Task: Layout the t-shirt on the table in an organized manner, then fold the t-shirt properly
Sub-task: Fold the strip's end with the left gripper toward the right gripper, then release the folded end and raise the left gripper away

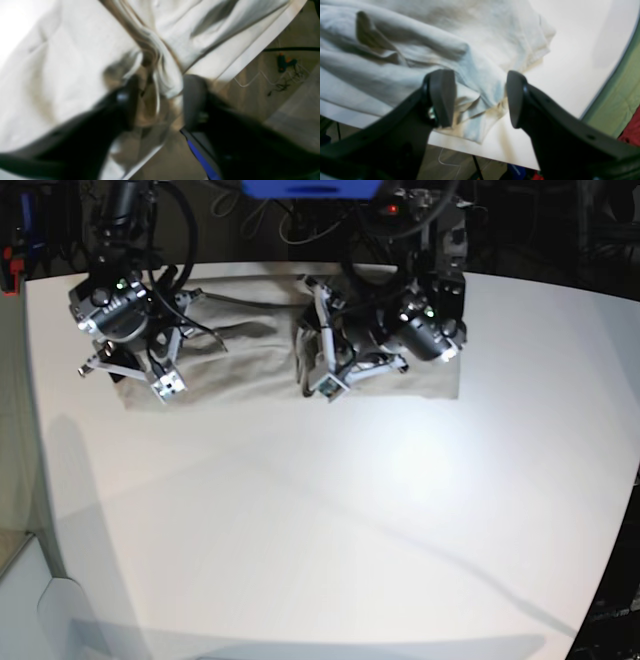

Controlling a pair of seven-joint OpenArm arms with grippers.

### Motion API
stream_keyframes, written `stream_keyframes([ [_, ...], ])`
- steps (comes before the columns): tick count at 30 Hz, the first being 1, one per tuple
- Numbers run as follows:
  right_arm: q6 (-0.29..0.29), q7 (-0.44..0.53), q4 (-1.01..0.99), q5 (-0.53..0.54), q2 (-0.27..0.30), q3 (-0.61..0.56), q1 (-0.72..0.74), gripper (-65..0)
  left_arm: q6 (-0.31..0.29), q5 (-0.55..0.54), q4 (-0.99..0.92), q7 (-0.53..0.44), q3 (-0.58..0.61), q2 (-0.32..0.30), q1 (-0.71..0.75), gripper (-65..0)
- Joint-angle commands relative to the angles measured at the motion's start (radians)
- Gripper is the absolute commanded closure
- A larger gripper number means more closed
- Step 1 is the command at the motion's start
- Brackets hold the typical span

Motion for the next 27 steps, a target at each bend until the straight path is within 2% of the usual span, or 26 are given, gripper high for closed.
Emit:
stream_keyframes([
  [1, 0.000, 0.009, 0.017, 0.003, 0.001, -0.001, 0.008, -33.6, -0.003, -0.024, 0.057, -0.047, 0.001, 0.008, -0.011, -37.1],
  [3, 0.000, 0.009, 0.017, 0.003, 0.001, -0.001, 0.017, -33.6, -0.003, -0.079, 0.115, -0.103, 0.002, 0.008, -0.003, -42.9],
  [6, 0.000, 0.009, 0.017, 0.003, 0.001, -0.001, 0.017, -33.6, -0.003, -0.195, 0.138, -0.154, -0.005, -0.015, -0.009, -43.0],
  [11, 0.000, 0.009, 0.017, 0.003, 0.001, -0.001, 0.023, -33.6, -0.003, -0.277, 0.138, -0.155, -0.120, -0.024, -0.014, -43.0],
  [15, 0.000, 0.009, 0.017, 0.003, 0.001, -0.001, 0.029, -33.6, 0.001, -0.317, 0.143, -0.154, -0.239, -0.135, -0.004, -43.0],
  [20, 0.000, -0.014, 0.017, 0.003, 0.004, -0.001, 0.054, -34.8, -0.002, -0.423, 0.138, -0.154, -0.407, -0.282, 0.039, -43.0],
  [23, 0.000, -0.069, 0.017, 0.003, 0.015, -0.001, 0.089, -40.8, 0.001, -0.461, 0.130, -0.154, -0.476, -0.336, 0.060, -43.3],
  [27, 0.000, -0.106, 0.017, 0.007, 0.013, 0.001, 0.123, -47.8, 0.008, -0.459, 0.051, -0.154, -0.489, -0.373, 0.060, -43.4],
])
